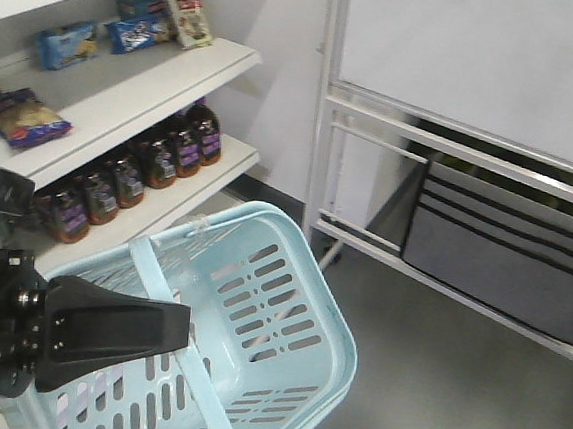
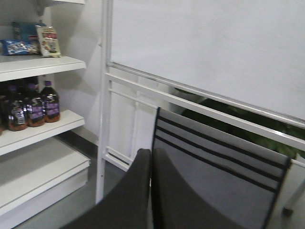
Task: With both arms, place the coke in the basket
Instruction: 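Drive toward the shelf with the red Coca-Cola bottle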
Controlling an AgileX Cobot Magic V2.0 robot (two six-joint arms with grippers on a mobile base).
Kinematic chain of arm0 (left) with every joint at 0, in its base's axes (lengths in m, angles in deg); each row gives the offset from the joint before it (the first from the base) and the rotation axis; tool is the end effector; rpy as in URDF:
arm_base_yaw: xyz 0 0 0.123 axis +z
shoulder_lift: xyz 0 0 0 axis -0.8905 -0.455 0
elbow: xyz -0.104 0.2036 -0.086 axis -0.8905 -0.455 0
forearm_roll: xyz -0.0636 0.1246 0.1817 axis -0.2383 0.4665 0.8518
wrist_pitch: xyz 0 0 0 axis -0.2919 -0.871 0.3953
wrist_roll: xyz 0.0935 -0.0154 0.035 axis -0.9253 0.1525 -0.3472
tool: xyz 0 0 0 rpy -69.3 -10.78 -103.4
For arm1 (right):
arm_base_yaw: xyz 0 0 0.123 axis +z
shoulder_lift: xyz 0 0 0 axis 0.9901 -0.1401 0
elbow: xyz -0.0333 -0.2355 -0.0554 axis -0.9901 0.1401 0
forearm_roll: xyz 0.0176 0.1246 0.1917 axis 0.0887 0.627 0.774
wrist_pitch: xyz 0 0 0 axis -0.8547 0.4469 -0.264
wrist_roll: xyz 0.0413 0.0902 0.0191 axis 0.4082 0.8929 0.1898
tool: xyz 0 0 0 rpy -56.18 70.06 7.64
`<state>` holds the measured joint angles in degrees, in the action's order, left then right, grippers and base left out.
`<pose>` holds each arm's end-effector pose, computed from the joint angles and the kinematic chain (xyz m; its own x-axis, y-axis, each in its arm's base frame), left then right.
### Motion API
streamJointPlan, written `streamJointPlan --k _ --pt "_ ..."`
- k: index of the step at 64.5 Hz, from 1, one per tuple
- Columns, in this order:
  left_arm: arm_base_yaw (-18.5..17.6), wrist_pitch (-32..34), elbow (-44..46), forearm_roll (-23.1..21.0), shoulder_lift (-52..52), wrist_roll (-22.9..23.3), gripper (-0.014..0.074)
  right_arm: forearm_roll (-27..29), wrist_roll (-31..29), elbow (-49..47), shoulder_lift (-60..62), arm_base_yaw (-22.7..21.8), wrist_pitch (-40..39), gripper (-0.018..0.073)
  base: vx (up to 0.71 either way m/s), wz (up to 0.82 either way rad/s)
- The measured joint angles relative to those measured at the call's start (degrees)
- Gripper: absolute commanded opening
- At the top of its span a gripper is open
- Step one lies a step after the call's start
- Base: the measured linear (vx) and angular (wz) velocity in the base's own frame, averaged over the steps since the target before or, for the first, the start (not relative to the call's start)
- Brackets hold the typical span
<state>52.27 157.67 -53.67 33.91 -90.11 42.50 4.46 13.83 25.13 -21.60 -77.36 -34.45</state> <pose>0.1541 -0.1234 0.2842 -0.7768 -0.1483 -0.6121 0.5921 0.1593 -0.7900 0.0852 0.0022 0.1932 -0.0494 -0.1324 -0.9900 -0.0414 0.9906 -0.1304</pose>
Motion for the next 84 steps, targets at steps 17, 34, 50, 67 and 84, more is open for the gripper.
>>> streamJointPlan --k 17,34,50,67,84 --pt "0.0 0.0 0.0 0.0 0.0 0.0 -0.0006 0.0 0.0 0.0 0.0 0.0 0.0 -0.0005 0.17 0.70" --pt "0.0 0.0 0.0 0.0 0.0 0.0 -0.0006 0.0 0.0 0.0 0.0 0.0 0.0 -0.0005 0.15 0.75" --pt "0.0 0.0 0.0 0.0 0.0 0.0 -0.0006 0.0 0.0 0.0 0.0 0.0 0.0 -0.0005 0.12 0.73" --pt "0.0 0.0 0.0 0.0 0.0 0.0 -0.0006 0.0 0.0 0.0 0.0 0.0 0.0 -0.0005 0.10 0.61" --pt "0.0 0.0 0.0 0.0 0.0 0.0 -0.0006 0.0 0.0 0.0 0.0 0.0 0.0 -0.0005 0.09 0.54"
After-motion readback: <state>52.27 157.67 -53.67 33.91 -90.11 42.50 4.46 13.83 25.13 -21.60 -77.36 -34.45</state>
